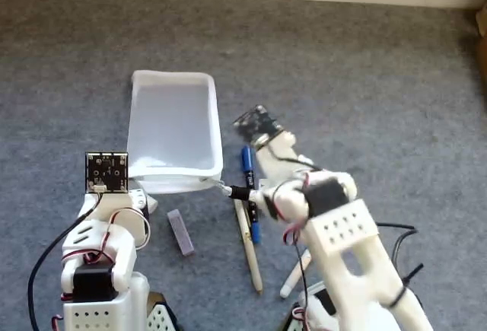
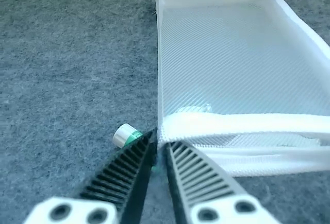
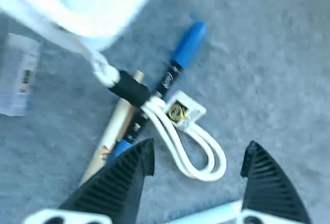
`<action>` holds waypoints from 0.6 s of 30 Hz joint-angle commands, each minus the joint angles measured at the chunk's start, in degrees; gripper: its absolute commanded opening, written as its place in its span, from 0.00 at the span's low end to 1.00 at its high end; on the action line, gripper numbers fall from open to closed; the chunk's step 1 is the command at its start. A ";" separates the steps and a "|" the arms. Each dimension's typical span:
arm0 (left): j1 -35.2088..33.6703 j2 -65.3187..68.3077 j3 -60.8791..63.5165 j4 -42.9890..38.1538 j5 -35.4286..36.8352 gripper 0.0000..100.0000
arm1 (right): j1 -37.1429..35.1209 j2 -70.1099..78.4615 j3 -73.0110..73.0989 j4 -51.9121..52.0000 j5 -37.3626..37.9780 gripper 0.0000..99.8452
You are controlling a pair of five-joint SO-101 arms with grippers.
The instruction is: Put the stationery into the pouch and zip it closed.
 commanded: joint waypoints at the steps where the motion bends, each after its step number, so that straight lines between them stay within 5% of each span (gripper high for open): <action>1: -1.19 -0.66 -3.30 -0.26 0.53 0.01 | -5.05 -10.59 -1.80 0.48 0.70 0.26; 6: -1.10 -0.66 -3.47 -0.26 0.53 0.01 | -8.66 -18.33 5.05 -4.26 0.70 0.26; 18: -1.27 -0.57 -3.65 -0.18 0.53 0.01 | -18.33 -19.56 24.66 -33.80 0.62 0.26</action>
